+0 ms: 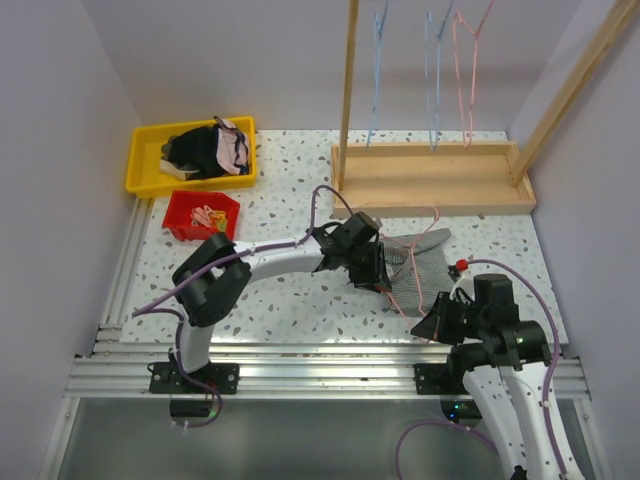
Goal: Remove the underwear clipped to the hanger
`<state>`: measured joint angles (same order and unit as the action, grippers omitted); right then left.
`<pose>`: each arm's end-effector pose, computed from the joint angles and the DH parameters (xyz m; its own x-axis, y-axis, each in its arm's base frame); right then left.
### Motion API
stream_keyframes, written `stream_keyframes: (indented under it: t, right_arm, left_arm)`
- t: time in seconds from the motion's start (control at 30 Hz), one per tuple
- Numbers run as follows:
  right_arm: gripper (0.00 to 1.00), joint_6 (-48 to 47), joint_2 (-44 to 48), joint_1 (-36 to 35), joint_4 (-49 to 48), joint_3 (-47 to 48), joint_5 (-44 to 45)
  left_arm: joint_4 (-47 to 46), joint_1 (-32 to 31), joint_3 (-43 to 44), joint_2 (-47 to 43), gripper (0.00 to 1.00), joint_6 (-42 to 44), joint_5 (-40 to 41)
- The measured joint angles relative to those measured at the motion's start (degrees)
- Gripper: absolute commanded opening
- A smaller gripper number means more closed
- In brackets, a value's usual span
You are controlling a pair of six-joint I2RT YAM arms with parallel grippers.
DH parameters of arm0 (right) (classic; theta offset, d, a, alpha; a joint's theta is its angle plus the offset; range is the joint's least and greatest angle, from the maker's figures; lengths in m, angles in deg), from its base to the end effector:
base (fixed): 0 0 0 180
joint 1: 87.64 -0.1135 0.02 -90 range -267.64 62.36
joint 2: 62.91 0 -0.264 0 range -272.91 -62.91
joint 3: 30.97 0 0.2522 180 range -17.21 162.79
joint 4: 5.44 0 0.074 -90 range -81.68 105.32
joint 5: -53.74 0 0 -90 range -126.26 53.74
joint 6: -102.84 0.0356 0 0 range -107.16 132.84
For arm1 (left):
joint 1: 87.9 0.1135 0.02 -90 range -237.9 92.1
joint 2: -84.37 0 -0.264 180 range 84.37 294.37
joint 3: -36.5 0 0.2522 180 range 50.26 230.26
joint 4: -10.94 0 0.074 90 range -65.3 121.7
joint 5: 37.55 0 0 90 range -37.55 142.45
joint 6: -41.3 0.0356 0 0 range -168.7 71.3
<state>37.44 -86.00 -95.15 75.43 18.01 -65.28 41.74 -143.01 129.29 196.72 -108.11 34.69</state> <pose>0.0616 0.0255 0.2411 -0.9007 0.2484 -0.3564 -0.0169 0.7997 0.6001 0.2353 -0.3564 0.1901 -0.9924 -0.0101 -0.1224 0.0750 0.7397 -0.6687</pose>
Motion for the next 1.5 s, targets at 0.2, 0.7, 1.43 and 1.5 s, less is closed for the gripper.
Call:
stream_keyframes:
  t: [0.2, 0.7, 1.43, 1.5]
  right_arm:
    - [0.0, 0.0, 0.0, 0.0, 0.5, 0.0, -0.3]
    - [0.0, 0.0, 0.0, -0.4, 0.7, 0.0, -0.1]
    - [0.0, 0.1, 0.0, -0.4, 0.6, 0.0, 1.1]
    - [0.0, 0.1, 0.0, -0.4, 0.6, 0.0, 1.2]
  left_arm:
    - [-2.9, 0.7, -5.1, -2.6, 0.32, -0.2, -1.2]
    - [-16.7, 2.3, -18.7, -7.0, 0.7, -8.0, -5.7]
    - [-12.8, 4.8, -9.7, -6.3, 0.84, -9.9, -5.1]
    - [-10.4, 4.9, -9.7, -5.3, 0.83, -8.6, -5.6]
